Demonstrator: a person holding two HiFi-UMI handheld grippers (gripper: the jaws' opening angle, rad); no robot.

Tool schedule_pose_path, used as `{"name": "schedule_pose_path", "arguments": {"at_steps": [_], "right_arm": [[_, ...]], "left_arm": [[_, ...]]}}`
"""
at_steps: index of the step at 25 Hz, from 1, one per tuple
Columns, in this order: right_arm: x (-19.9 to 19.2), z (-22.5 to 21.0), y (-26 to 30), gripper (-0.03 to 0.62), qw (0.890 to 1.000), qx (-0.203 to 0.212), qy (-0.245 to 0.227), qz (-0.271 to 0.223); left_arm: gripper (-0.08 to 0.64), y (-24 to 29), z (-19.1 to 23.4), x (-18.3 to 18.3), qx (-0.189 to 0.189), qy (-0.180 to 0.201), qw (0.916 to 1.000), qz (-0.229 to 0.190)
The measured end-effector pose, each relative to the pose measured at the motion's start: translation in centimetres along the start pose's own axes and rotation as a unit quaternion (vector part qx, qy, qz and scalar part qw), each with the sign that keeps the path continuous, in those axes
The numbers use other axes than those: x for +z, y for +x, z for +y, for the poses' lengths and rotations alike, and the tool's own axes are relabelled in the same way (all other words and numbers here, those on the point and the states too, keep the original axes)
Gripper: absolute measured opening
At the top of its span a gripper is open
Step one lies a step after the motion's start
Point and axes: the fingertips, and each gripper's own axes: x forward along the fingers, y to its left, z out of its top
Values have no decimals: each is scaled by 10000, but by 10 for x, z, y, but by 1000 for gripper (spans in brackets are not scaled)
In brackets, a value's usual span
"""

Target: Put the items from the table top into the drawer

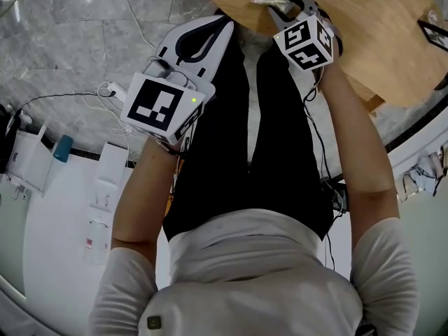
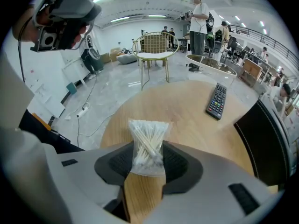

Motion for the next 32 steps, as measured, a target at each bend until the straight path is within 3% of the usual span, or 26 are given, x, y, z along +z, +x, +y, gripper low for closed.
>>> {"name": "schedule_pose_path", "arguments": {"at_steps": [10,21,26,32], "right_arm": [[48,1,-78,184,9983,-243,282,-451],[112,4,-244,184,9868,-728,887,-1144],[143,16,-323,184,9804,-959,977,-1415],[173,42,-404,184,9699,-1242,1031,-1822]], "left_arm": [[9,-34,-32,40,-61,137,9996,-257],[9,-103,-99,128,-199,695,9956,-595],[9,-145,-135,179,-303,1030,9906,-850],[9,-198,-171,210,-469,1344,9837,-1101]]}}
